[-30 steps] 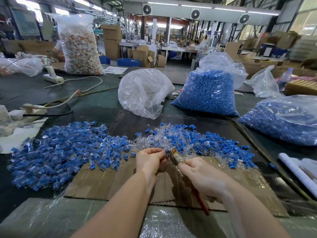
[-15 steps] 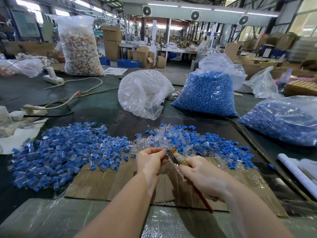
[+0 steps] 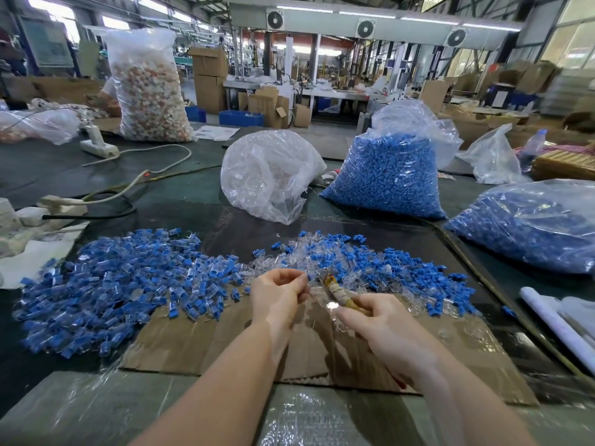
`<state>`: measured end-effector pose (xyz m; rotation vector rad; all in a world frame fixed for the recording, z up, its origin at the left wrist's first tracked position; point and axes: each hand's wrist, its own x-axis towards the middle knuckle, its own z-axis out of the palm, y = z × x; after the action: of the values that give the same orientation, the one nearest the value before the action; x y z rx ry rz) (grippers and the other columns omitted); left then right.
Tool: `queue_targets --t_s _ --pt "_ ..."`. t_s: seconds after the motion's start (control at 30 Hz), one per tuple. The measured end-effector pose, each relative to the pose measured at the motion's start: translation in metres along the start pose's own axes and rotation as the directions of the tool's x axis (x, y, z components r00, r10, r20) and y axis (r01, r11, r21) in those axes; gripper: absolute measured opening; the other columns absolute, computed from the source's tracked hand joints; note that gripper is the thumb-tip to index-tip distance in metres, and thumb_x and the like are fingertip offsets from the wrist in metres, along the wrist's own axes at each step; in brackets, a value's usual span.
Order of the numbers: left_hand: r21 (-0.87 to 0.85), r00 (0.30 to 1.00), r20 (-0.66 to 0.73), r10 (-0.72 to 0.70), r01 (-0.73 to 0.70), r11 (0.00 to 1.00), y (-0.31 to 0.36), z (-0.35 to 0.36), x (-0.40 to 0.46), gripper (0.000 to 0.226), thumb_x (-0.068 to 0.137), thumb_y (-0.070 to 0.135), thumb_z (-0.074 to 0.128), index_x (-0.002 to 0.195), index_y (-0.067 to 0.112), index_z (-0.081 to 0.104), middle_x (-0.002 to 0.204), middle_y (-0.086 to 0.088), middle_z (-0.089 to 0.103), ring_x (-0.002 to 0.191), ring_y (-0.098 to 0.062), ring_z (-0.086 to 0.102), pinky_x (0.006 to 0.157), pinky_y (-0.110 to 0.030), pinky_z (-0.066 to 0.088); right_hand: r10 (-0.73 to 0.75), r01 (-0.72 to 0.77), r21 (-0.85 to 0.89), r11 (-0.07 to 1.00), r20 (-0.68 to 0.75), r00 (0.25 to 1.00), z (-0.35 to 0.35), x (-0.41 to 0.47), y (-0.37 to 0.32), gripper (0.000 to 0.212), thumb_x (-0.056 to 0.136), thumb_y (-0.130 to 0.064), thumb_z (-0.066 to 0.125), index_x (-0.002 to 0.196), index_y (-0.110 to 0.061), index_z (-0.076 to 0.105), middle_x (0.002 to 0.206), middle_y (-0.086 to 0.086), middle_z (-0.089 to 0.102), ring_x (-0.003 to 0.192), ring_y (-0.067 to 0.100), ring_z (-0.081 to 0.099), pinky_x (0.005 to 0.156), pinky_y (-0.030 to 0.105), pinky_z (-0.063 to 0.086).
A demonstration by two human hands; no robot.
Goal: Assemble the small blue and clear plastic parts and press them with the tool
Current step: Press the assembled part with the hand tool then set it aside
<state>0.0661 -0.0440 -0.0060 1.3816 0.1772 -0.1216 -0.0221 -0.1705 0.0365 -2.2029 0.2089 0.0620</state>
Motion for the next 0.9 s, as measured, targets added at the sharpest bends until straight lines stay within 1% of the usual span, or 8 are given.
queue_targets --t_s 0.1,0.2,0.3,0.37,0.47,0.6,0.73,0.9 --pt "0.286 0.972 -0.075 0.221 -0.191 0.939 0.008 -0.023 0.012 0.019 0.084 0.004 0.065 0.073 0.019 0.064 0.069 0.001 0.066 0.058 -0.005 0.059 0.053 -0.016 0.048 -0.017 0.008 -0.086 0.996 -0.111 0.994 -0.004 0.001 0.015 0.018 0.093 -0.028 0.054 0.08 -0.015 0.059 0.073 -0.002 0.055 0.055 0.005 0.044 0.051 0.017 0.032" --pt "0.652 0.882 -0.08 0.464 -0.306 0.694 0.018 -0.052 0.026 0.01 0.087 0.009 0.063 0.087 0.017 0.07 0.087 0.001 0.067 0.077 -0.01 0.058 0.07 -0.017 0.041 -0.001 -0.076 -0.308 0.948 -0.242 0.97 -0.01 0.002 0.031 0.014 0.093 -0.033 0.052 0.088 -0.021 0.056 0.09 0.001 0.058 0.076 0.013 0.051 0.066 0.024 0.038" --pt "0.813 0.814 -0.018 0.58 -0.325 0.482 0.019 -0.077 0.039 0.017 0.09 0.007 0.058 0.102 0.008 0.071 0.099 -0.007 0.065 0.082 -0.012 0.05 0.074 -0.022 0.037 0.035 -0.231 -0.508 0.83 -0.367 0.93 -0.013 0.001 0.045 0.02 0.093 -0.04 0.05 0.1 -0.022 0.052 0.098 -0.001 0.051 0.095 0.016 0.048 0.084 0.03 0.043" --pt "0.849 0.806 0.012 0.592 -0.32 0.42 0.018 -0.086 0.045 0.019 0.091 0.004 0.056 0.104 0.005 0.07 0.099 -0.01 0.063 0.085 -0.017 0.051 0.074 -0.025 0.037 0.046 -0.294 -0.558 0.776 -0.414 0.909 -0.01 0.001 0.05 0.028 0.092 -0.044 0.048 0.109 -0.022 0.05 0.102 -0.001 0.048 0.101 0.017 0.047 0.091 0.033 0.043" --pt "0.877 0.818 0.044 0.573 -0.307 0.371 0.015 -0.089 0.051 0.021 0.09 0.002 0.056 0.106 0.002 0.069 0.097 -0.011 0.062 0.09 -0.019 0.048 0.076 -0.027 0.039 0.041 -0.339 -0.612 0.714 -0.447 0.894 -0.004 0.0 0.055 0.035 0.092 -0.047 0.046 0.119 -0.025 0.046 0.11 0.0 0.049 0.107 0.017 0.046 0.091 0.031 0.042" --pt "0.916 0.81 0.099 0.578 -0.301 0.264 0.013 -0.083 0.049 0.023 0.088 0.007 0.06 0.111 0.004 0.067 0.102 -0.009 0.06 0.104 -0.025 0.042 0.09 -0.032 0.036 0.047 -0.384 -0.645 0.661 -0.475 0.879 0.002 0.001 0.061 0.045 0.091 -0.052 0.043 0.129 -0.027 0.041 0.122 0.0 0.047 0.114 0.017 0.044 0.094 0.031 0.039" --pt "0.852 0.779 0.186 0.599 -0.432 0.297 0.005 -0.063 0.038 0.023 0.087 0.01 0.062 0.109 0.009 0.067 0.101 -0.003 0.057 0.098 -0.014 0.038 0.086 -0.017 0.026 0.044 -0.398 -0.671 0.625 -0.479 0.877 0.005 0.002 0.065 0.058 0.09 -0.06 0.038 0.137 -0.027 0.034 0.13 0.001 0.046 0.119 0.018 0.044 0.096 0.033 0.04" --pt "0.772 0.783 0.344 0.519 -0.551 0.318 -0.009 -0.031 0.026 0.025 0.092 0.011 0.054 0.116 0.013 0.063 0.108 0.002 0.055 0.097 -0.005 0.038 0.086 -0.015 0.029 0.039 -0.395 -0.695 0.601 -0.468 0.883 0.0 0.003 0.06 0.055 0.09 -0.063 0.031 0.133 -0.029 0.038 0.131 0.0 0.046 0.122 0.019 0.04 0.095 0.036 0.038"
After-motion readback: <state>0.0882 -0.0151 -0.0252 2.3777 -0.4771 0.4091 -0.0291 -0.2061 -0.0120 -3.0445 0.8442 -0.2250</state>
